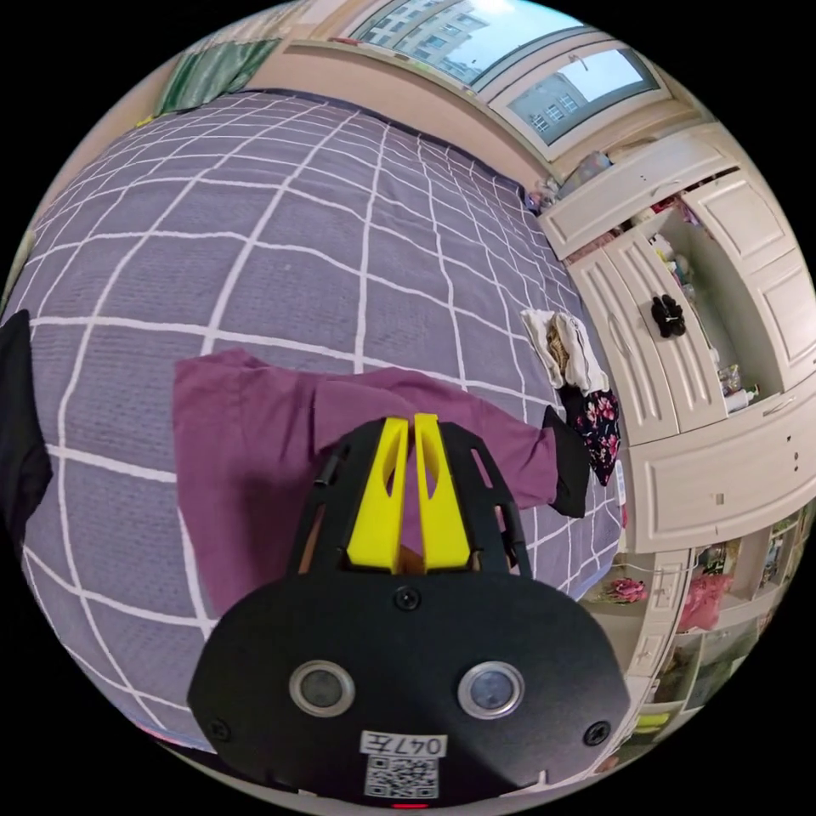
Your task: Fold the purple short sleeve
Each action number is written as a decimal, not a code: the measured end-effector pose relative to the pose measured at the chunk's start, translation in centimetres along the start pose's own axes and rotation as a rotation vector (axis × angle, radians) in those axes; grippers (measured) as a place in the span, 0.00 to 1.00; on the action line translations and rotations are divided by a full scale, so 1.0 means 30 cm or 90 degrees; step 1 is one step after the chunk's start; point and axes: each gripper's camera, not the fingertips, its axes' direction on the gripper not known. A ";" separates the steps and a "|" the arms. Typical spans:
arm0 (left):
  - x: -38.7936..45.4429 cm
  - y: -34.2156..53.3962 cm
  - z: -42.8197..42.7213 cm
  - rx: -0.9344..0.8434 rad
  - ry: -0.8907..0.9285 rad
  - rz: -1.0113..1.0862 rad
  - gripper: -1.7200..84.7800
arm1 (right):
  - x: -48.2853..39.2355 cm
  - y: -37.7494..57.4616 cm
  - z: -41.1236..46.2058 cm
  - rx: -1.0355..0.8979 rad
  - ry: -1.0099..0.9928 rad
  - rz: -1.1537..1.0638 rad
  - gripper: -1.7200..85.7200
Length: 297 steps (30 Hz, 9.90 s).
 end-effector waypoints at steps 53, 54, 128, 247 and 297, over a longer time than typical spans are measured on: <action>0.067 0.297 -0.002 0.130 -0.199 0.038 0.02 | 0.052 -0.512 0.196 -0.036 0.127 -0.179 0.08; 0.046 0.331 -0.018 0.131 -0.238 0.037 0.03 | 0.038 -0.540 0.242 -0.040 0.117 -0.198 0.08; 0.200 0.049 0.092 -0.039 -0.217 0.214 0.11 | 0.028 -1.188 0.758 -0.141 0.003 -0.382 0.02; -0.073 -0.161 -0.233 0.016 -0.077 0.045 0.01 | -0.076 -0.376 -0.045 -0.071 -0.129 -0.254 0.02; -0.046 -0.242 -0.143 -0.003 0.056 0.274 0.01 | 0.612 -1.394 0.428 0.101 -0.274 -0.133 0.02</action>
